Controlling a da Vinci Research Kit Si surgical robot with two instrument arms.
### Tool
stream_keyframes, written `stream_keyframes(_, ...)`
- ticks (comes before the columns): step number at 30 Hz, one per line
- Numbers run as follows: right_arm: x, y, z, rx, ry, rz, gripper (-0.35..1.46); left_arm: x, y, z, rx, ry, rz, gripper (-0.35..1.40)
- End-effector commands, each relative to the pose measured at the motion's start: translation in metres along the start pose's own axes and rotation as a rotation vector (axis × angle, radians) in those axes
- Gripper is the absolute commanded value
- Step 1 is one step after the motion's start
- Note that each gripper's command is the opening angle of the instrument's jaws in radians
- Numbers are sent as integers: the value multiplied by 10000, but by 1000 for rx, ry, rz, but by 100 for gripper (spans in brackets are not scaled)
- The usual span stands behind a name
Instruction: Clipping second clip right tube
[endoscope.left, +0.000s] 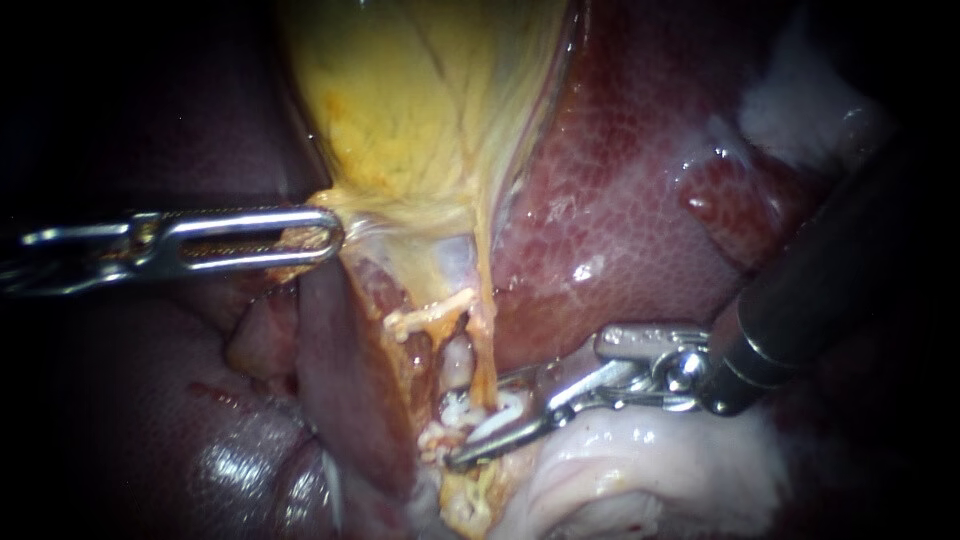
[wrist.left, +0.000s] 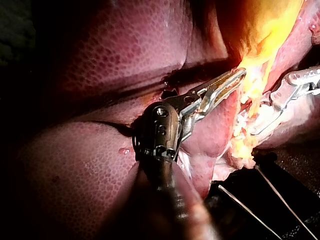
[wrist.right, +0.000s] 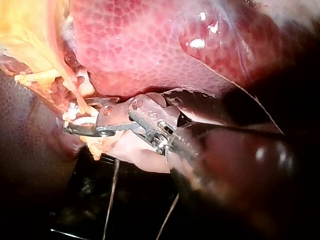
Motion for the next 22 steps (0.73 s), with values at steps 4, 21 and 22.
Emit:
stream_keyframes(4,-7,10,-6,-7,-12,15,-35,0,-1,0,0,0,0,-35)
stream_keyframes(21,-2,3,-4,-4,-11,30,-35,2,-1,2,-2,-1,1,-35)
stream_keyframes(22,0,2,-6,-4,-11,31,-35,2,-1,2,-2,-1,1,-35)
